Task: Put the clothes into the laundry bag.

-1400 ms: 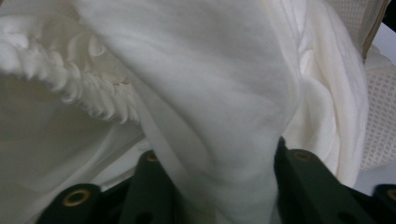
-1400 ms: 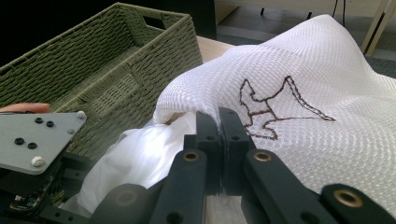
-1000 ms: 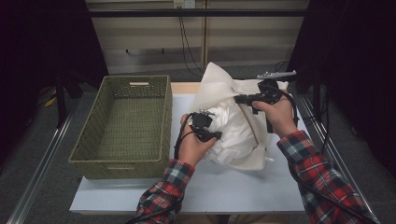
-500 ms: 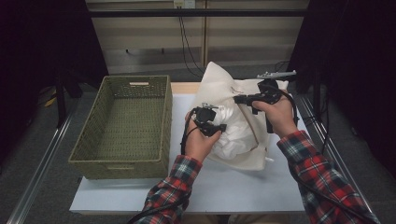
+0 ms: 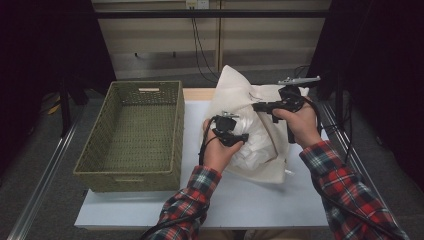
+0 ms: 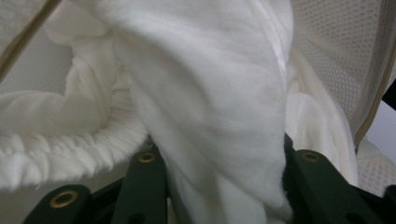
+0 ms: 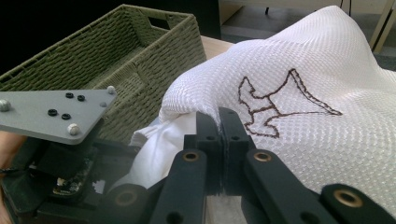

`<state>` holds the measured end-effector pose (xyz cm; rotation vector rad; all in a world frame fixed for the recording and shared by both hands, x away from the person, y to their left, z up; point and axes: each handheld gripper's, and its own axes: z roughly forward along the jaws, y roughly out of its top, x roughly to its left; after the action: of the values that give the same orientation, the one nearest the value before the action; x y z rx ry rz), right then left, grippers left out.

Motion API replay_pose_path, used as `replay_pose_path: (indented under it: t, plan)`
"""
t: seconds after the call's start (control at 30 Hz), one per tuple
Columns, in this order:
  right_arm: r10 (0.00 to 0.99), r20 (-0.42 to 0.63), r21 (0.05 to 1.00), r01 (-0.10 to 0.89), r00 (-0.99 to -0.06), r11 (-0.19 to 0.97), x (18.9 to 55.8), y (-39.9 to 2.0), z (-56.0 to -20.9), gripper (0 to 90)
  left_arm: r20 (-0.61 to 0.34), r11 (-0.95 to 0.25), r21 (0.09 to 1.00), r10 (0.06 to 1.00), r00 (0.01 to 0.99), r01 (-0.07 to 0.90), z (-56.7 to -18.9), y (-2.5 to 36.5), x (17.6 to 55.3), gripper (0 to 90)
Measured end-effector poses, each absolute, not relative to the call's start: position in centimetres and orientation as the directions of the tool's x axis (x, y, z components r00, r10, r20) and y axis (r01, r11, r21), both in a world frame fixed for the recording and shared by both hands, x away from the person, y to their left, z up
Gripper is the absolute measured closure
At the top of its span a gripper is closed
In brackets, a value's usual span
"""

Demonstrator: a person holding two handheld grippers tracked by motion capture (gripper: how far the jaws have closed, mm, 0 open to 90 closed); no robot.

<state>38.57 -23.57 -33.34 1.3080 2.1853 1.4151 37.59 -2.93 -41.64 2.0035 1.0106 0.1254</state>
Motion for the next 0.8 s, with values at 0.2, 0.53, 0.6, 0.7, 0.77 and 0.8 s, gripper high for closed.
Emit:
replay_pose_path:
  t: [0.2,0.53,0.6,0.7,0.77,0.8]
  plan:
    - [0.78,0.253,0.817,0.558,-0.572,0.144,38.7,-23.8,-33.7,89.2,-0.224,-0.339,0.729,0.703,0.675,0.595,-41.5,-2.3,37.4,31.6]
    - [0.787,0.253,0.816,0.562,-0.562,0.139,38.8,-24.1,-33.9,89.2,-0.176,-0.42,0.699,0.684,0.708,0.579,-41.4,-1.2,36.5,12.2]
    - [0.788,0.252,0.815,0.562,-0.563,0.141,38.8,-24.1,-33.9,89.2,-0.188,-0.43,0.683,0.677,0.711,0.59,-41.8,-1.2,36.5,12.6]
    - [0.787,0.254,0.814,0.564,-0.562,0.14,38.8,-24.1,-33.9,89.2,-0.221,-0.43,0.665,0.668,0.711,0.611,-42.2,-1.7,36.2,22.1]
    - [0.788,0.254,0.812,0.566,-0.561,0.14,38.8,-24.1,-33.8,89.2,-0.241,-0.449,0.646,0.647,0.723,0.617,-42.6,-1.9,36.2,29.4]
    - [0.788,0.253,0.813,0.565,-0.561,0.141,38.8,-24.1,-33.8,89.2,-0.249,-0.456,0.637,0.642,0.725,0.622,-42.8,-2.1,36.3,34.2]
